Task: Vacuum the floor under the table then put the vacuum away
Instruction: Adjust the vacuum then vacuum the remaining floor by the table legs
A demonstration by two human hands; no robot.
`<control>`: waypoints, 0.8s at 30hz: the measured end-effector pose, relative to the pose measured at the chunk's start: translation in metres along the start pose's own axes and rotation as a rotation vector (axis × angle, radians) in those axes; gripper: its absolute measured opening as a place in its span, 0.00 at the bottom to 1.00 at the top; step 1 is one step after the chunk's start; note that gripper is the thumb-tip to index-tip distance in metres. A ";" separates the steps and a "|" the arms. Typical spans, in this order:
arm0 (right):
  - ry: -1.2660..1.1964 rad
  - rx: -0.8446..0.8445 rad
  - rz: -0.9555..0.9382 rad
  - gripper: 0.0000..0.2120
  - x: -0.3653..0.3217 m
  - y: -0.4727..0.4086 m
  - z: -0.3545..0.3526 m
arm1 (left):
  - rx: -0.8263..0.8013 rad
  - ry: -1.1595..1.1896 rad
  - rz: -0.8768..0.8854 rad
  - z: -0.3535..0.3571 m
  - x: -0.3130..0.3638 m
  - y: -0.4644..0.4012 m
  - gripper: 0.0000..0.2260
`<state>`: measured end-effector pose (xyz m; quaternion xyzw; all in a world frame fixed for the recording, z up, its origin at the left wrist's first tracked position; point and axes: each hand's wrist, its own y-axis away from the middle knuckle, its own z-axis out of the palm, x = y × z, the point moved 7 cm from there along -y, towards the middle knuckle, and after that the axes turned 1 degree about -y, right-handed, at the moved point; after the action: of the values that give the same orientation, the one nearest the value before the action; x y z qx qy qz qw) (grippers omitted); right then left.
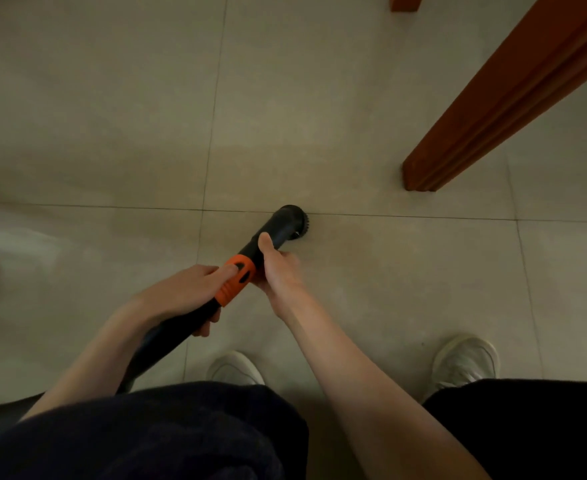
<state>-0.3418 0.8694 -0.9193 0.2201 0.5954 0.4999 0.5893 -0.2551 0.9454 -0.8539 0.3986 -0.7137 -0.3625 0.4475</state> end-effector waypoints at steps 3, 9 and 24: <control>0.039 0.004 0.005 0.14 0.005 -0.005 0.009 | 0.043 0.035 -0.001 -0.003 -0.011 -0.002 0.17; 0.081 -0.014 0.064 0.12 0.020 -0.012 0.022 | 0.093 0.091 -0.006 -0.002 -0.029 -0.008 0.20; -0.103 -0.027 0.087 0.19 -0.011 -0.024 0.013 | 0.073 0.109 0.037 -0.005 -0.007 -0.018 0.20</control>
<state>-0.3200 0.8542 -0.9320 0.2630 0.5473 0.5210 0.5999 -0.2443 0.9430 -0.8700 0.4206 -0.7083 -0.3057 0.4774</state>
